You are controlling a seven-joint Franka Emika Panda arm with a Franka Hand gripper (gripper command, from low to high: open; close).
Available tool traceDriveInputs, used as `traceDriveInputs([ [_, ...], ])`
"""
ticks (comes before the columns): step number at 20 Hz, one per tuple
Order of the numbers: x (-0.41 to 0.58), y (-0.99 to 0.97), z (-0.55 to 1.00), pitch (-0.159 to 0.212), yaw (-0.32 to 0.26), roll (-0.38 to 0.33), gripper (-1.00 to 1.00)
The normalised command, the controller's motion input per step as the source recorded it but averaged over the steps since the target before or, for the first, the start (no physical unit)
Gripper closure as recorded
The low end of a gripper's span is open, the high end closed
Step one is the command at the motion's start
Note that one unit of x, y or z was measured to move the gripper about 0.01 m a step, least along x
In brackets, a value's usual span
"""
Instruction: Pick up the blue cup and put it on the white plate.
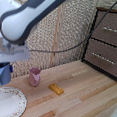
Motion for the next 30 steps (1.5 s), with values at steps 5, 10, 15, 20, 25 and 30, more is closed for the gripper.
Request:
traceDriveInputs([
  [5, -0.008, 0.43, -0.5, -0.116, 0.0, -0.247, 1.0],
  [10, 0.097, 0.08, -0.44, -0.08, 0.016, -0.192, 1.0],
  [15, 0.203, 0.0, -0.23, -0.093, 0.066, -0.118, 1.0],
  [20, 0.149, 0.0, -0.09, -0.072, 0.094, -0.059, 1.0],
  [25, 0.033, 0.01, 0.26, -0.136, 0.081, -0.122, -1.0],
  [30, 0.117, -0.14, 0.65, -0.072, 0.059, -0.079, -1.0],
])
